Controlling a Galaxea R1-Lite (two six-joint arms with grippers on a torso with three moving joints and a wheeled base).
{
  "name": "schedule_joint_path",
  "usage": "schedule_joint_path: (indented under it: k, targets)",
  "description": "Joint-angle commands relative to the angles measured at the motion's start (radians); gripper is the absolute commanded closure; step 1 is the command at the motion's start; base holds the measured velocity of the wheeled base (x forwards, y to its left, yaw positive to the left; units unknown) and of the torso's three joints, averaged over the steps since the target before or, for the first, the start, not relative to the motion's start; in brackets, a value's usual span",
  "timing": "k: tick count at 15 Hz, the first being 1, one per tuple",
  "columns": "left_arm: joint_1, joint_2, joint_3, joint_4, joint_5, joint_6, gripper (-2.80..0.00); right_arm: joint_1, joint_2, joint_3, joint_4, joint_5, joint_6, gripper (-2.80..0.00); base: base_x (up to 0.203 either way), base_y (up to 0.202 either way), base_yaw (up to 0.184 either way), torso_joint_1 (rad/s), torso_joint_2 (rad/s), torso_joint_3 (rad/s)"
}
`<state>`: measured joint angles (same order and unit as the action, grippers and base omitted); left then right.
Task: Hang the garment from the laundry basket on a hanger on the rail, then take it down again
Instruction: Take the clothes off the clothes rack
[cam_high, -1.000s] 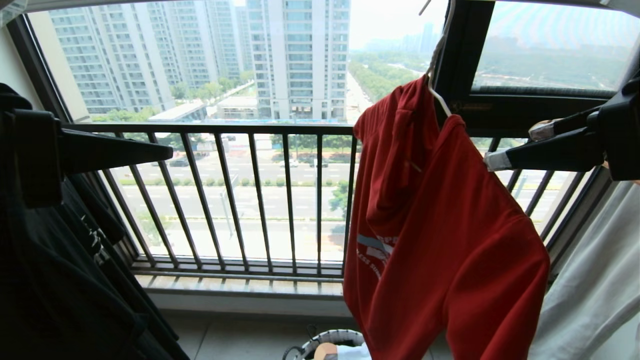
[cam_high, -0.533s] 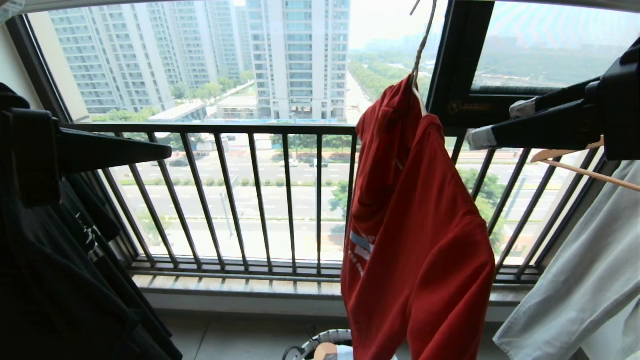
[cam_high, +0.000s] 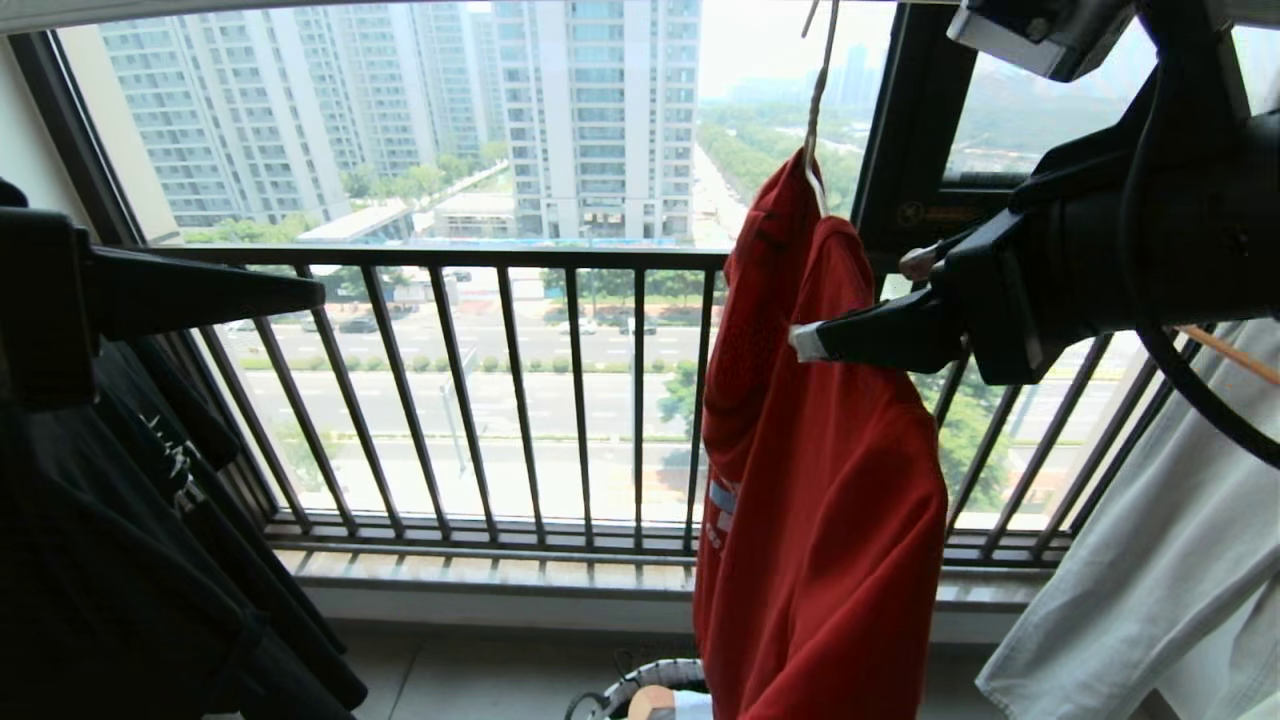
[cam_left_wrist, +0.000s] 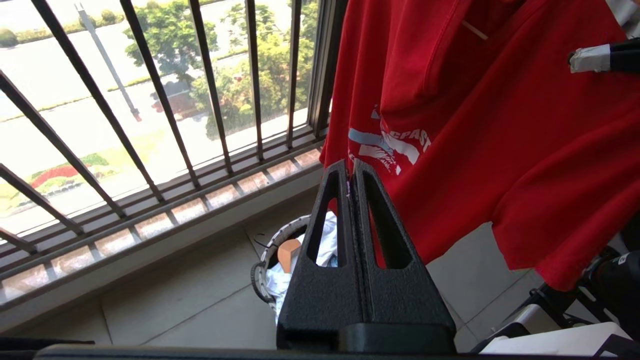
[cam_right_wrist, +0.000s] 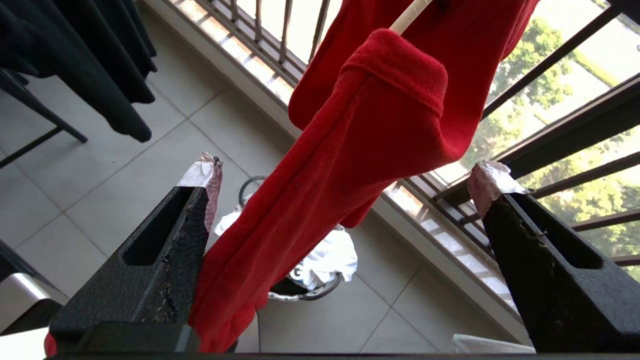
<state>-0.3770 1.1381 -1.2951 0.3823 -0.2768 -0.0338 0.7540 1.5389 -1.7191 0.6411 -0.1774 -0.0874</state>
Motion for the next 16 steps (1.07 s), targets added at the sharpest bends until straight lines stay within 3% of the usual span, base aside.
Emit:
schedule_joint_path:
  k: [1, 8, 9, 16]
  targets:
    - [0.0, -0.004, -0.001, 0.003, -0.001, 0.0, 0.0, 0.007, 0.009, 0.02, 0.005, -0.006, 0.0, -2.8, 0.0, 0.0, 0.0, 0.0, 0.0, 0.0]
    - [0.0, -0.001, 0.0, 0.003, -0.001, 0.0, 0.0, -0.018, -0.004, 0.056, 0.002, -0.01, 0.002, -2.8, 0.0, 0.0, 0.0, 0.0, 0.0, 0.0]
    - [0.0, -0.001, 0.0, 0.003, -0.001, 0.0, 0.0, -0.025, 0.004, 0.052, 0.002, -0.01, 0.0, 0.0, 0.0, 0.0, 0.0, 0.0, 0.0, 0.0]
    - [-0.002, -0.004, 0.002, 0.003, -0.002, 0.0, 0.0, -0.087, 0.037, 0.047, -0.054, -0.01, -0.003, 0.0, 0.0, 0.0, 0.0, 0.0, 0.0, 0.0]
